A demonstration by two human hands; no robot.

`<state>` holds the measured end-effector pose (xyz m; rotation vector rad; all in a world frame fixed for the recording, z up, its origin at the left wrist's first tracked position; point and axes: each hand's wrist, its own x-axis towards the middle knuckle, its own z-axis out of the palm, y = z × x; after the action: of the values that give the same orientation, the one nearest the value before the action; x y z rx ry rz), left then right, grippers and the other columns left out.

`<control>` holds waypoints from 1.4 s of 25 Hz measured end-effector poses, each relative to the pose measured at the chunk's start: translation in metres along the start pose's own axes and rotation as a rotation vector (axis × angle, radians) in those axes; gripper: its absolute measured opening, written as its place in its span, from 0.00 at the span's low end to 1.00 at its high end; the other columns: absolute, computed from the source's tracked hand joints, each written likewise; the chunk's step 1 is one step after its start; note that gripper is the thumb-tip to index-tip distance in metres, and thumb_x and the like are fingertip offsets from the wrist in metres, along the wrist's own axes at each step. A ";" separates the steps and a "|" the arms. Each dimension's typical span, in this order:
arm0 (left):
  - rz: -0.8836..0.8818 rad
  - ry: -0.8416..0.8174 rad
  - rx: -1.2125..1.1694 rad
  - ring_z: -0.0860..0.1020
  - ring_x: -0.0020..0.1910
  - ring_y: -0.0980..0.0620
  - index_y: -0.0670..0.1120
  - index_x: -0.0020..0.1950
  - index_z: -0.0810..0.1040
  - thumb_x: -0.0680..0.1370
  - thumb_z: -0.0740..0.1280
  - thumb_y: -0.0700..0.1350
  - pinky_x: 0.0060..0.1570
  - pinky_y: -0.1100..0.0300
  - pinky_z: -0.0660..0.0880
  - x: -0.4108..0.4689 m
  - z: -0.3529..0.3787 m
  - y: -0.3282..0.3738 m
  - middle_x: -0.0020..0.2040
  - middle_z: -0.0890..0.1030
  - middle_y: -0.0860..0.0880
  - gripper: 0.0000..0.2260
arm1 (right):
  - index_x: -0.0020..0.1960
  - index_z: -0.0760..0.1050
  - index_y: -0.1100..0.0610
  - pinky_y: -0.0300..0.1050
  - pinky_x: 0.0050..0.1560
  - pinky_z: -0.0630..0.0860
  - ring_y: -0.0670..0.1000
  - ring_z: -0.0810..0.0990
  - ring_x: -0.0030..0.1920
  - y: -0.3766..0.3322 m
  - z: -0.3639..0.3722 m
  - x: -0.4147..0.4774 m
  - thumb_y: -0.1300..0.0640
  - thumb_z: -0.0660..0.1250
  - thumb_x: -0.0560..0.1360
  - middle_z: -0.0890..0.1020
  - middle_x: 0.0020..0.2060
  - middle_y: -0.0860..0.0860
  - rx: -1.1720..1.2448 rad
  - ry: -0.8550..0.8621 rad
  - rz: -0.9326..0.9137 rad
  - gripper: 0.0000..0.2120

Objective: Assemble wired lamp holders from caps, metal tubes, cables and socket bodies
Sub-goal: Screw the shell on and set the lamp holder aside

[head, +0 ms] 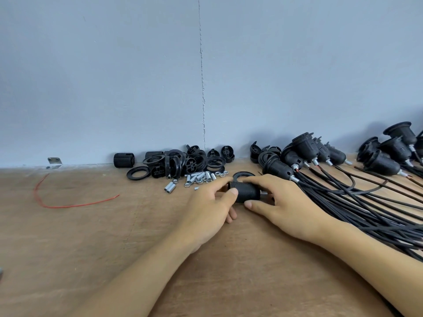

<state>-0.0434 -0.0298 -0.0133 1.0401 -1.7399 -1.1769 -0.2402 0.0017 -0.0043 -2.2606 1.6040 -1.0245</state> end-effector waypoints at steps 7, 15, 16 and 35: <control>-0.043 0.008 0.004 0.78 0.28 0.54 0.56 0.62 0.81 0.76 0.74 0.41 0.30 0.63 0.72 0.006 -0.009 0.002 0.50 0.86 0.52 0.16 | 0.69 0.75 0.45 0.35 0.63 0.71 0.36 0.76 0.60 0.003 -0.006 0.005 0.52 0.73 0.76 0.80 0.59 0.37 -0.013 -0.086 0.041 0.22; -0.016 0.231 0.137 0.80 0.30 0.55 0.57 0.52 0.78 0.75 0.63 0.34 0.32 0.60 0.75 0.007 -0.004 0.003 0.52 0.82 0.56 0.18 | 0.68 0.69 0.49 0.45 0.61 0.67 0.46 0.69 0.55 -0.006 0.004 0.010 0.45 0.65 0.79 0.70 0.48 0.36 -0.209 -0.117 0.087 0.19; -0.011 0.249 0.184 0.81 0.33 0.54 0.56 0.51 0.79 0.75 0.63 0.34 0.38 0.58 0.77 0.008 -0.003 0.002 0.51 0.83 0.56 0.17 | 0.68 0.68 0.49 0.46 0.60 0.66 0.46 0.68 0.55 -0.008 0.005 0.011 0.45 0.64 0.80 0.68 0.47 0.36 -0.220 -0.137 0.093 0.19; -0.015 0.287 -0.113 0.85 0.40 0.49 0.45 0.43 0.79 0.83 0.66 0.46 0.46 0.54 0.81 0.005 -0.004 0.005 0.43 0.86 0.46 0.10 | 0.62 0.74 0.44 0.30 0.50 0.71 0.37 0.79 0.51 -0.016 -0.004 0.005 0.53 0.70 0.78 0.81 0.50 0.39 0.163 0.129 0.033 0.14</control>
<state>-0.0426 -0.0347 -0.0064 1.0965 -1.4293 -1.0639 -0.2298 0.0042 0.0085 -2.0939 1.5372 -1.2668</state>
